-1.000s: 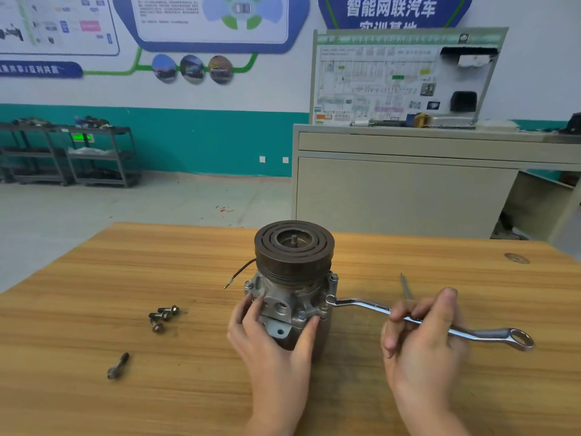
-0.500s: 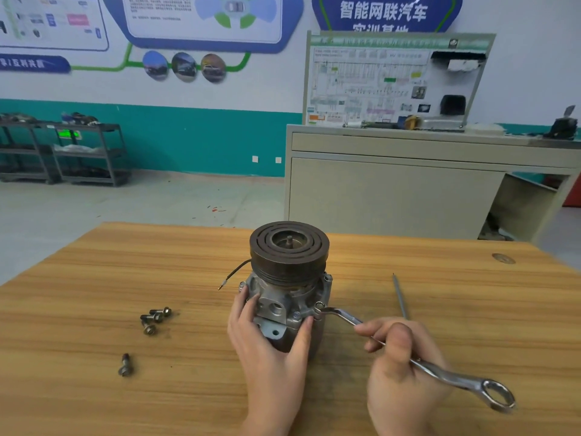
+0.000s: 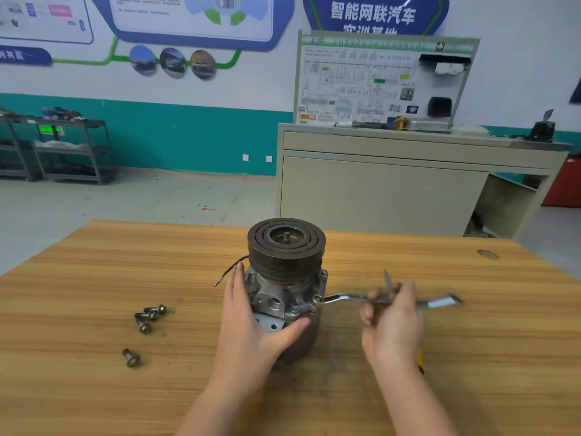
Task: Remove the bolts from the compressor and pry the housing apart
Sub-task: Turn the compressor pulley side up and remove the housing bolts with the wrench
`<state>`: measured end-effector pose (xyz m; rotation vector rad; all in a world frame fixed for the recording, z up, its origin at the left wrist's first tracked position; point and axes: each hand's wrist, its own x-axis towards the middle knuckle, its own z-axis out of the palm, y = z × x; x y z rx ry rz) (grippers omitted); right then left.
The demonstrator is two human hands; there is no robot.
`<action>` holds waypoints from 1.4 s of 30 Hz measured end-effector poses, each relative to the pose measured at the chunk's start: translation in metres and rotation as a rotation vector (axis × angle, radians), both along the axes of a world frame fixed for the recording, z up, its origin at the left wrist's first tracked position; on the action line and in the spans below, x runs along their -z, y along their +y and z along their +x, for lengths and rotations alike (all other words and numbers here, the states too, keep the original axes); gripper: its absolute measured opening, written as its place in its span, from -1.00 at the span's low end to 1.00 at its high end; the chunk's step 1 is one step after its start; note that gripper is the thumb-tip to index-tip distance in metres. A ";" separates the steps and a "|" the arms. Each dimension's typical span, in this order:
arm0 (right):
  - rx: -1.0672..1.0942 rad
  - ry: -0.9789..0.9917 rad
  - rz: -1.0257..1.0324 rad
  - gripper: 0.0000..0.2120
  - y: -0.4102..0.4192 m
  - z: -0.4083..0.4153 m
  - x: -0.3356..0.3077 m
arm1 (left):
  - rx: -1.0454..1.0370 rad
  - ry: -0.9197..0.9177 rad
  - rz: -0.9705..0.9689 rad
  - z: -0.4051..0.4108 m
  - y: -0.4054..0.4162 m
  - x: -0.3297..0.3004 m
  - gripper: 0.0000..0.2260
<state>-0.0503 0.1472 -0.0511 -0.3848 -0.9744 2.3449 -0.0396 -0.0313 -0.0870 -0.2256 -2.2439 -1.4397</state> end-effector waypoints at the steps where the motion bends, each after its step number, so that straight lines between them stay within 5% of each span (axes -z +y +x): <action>1: -0.090 -0.059 0.013 -0.78 0.005 -0.015 -0.004 | 0.054 -0.008 0.070 0.000 -0.003 0.003 0.13; 6: -0.705 -0.210 0.054 -0.85 0.005 -0.057 -0.014 | 0.189 -0.037 0.315 -0.002 -0.008 0.010 0.01; 9: -0.799 -0.128 0.035 -0.90 0.007 -0.052 -0.024 | 0.234 -0.046 0.350 -0.002 -0.009 0.011 -0.01; 12: -0.526 0.077 0.051 -0.92 0.016 -0.030 -0.035 | 0.241 -0.046 0.380 -0.002 -0.009 0.012 -0.07; 17: -0.185 0.220 0.526 -0.72 0.008 0.034 -0.022 | 0.240 -0.055 0.401 -0.002 -0.009 0.012 -0.12; 21: 0.073 0.306 0.681 -0.63 -0.018 0.051 -0.002 | 0.232 -0.038 0.413 -0.001 -0.008 0.013 -0.14; 25: 0.320 0.426 0.826 -0.73 -0.029 0.054 0.001 | 0.236 -0.030 0.411 -0.001 -0.009 0.014 -0.13; 32: 0.309 0.333 0.837 -0.69 -0.039 0.049 0.006 | 0.259 -0.021 0.431 -0.002 -0.008 0.015 -0.12; 37: 0.546 0.269 1.143 -0.63 -0.044 0.054 0.006 | 0.271 -0.009 0.435 0.000 -0.008 0.013 -0.15; 42: 0.550 0.045 1.253 -0.65 -0.068 0.063 0.010 | 0.258 0.009 0.425 0.001 -0.007 0.010 -0.19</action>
